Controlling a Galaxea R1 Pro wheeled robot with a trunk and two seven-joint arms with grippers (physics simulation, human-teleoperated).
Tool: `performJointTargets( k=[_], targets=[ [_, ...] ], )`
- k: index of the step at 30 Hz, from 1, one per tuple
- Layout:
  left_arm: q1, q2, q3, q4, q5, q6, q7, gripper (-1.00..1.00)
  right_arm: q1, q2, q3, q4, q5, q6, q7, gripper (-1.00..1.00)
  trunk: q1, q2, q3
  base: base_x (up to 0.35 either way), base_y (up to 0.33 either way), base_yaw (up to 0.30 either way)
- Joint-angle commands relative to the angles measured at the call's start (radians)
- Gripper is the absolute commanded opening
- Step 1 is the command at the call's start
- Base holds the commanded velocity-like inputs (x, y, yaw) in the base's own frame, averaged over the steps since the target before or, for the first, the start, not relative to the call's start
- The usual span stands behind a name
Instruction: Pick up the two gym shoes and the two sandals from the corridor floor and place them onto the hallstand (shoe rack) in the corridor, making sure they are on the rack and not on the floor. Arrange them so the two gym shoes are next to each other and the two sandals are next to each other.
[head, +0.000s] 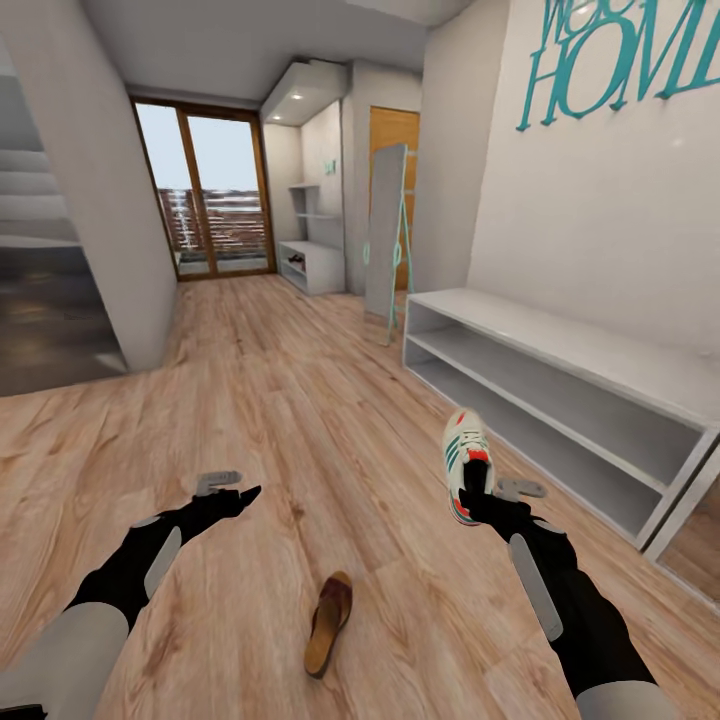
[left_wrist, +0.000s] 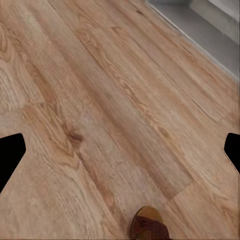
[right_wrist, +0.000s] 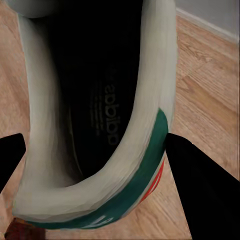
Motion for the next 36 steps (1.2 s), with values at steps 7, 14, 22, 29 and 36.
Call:
performJointTargets(
  k=[7,14,22,29,36],
  targets=[
    [0.000,-0.001,0.003,-0.001,0.010,0.009,-0.004,1.00,-0.001,0.000,0.001,-0.001,-0.011,0.004,-0.009,-1.00,0.000,0.000,0.003,0.178,0.005,-0.289],
    [0.000,-0.001,0.003,-0.001,0.010,0.008,-0.004,1.00,-0.001,0.000,0.001,-0.001,-0.011,0.004,-0.009,-1.00,0.000,0.000,0.007,0.014,0.000,-0.289],
    [0.000,-0.002,0.003,-0.001,0.010,0.008,-0.004,1.00,-0.001,0.000,0.001,-0.001,-0.011,0.004,-0.009,-1.00,0.000,0.000,0.010,0.132,0.000,-0.175],
    [0.000,-0.001,0.003,-0.001,0.010,0.008,-0.004,1.00,-0.001,0.000,0.001,-0.001,-0.010,0.004,-0.009,-1.00,0.000,0.000,0.010,0.225,0.000,-0.003],
    [0.001,-0.002,0.002,0.000,0.009,0.006,0.000,1.00,-0.001,0.000,0.000,0.002,-0.011,0.002,-0.008,-1.00,0.000,0.000,0.010,0.019,0.000,0.000]
  ],
)
